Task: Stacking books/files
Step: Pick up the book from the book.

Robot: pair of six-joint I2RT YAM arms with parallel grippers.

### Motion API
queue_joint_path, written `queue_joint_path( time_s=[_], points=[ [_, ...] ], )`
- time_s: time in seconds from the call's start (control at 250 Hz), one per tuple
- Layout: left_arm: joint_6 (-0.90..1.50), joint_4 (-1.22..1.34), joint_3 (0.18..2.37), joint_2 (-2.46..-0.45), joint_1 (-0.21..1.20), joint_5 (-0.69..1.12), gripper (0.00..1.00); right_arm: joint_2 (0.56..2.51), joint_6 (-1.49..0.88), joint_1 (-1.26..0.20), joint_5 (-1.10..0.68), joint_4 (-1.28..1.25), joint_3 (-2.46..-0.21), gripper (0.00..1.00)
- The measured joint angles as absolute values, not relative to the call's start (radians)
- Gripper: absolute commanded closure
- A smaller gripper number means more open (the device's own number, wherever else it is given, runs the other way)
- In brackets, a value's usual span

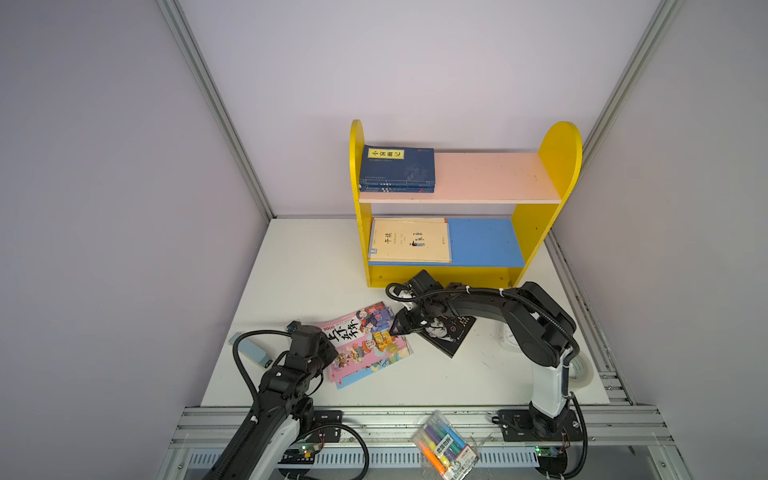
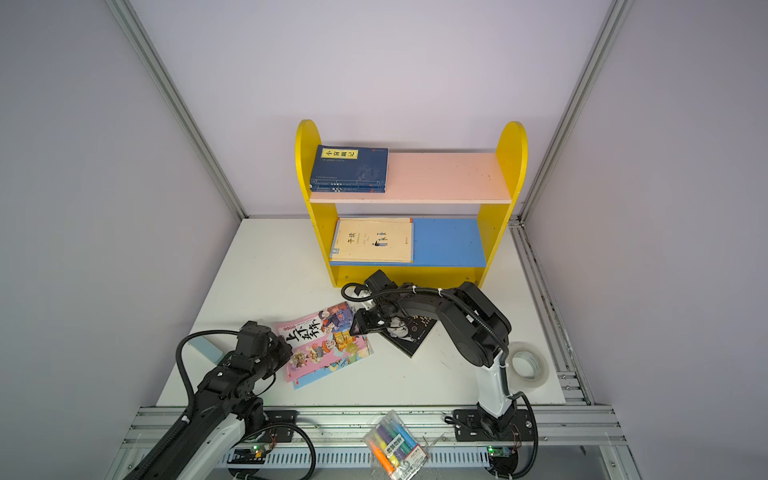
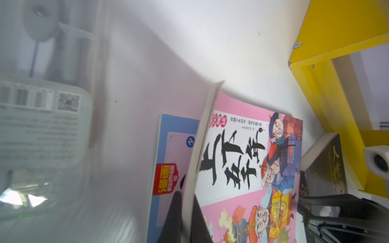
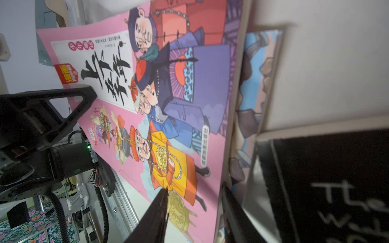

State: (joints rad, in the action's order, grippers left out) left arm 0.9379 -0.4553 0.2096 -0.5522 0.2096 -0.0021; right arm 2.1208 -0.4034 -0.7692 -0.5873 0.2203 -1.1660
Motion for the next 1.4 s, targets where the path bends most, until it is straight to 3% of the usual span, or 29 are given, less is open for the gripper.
queue_joint_path(
  time_s=[0.527, 1.402],
  points=[
    [0.962, -0.293, 0.237, -0.558, 0.109, 0.239, 1.0, 1.921, -0.526, -0.618, -0.64, 0.014, -0.981, 0.53],
    [0.98, -0.276, 0.222, -0.472, 0.02, 0.388, 1.0, 1.916, -0.592, -0.586, -0.651, 0.027, -0.968, 0.5]
  ],
)
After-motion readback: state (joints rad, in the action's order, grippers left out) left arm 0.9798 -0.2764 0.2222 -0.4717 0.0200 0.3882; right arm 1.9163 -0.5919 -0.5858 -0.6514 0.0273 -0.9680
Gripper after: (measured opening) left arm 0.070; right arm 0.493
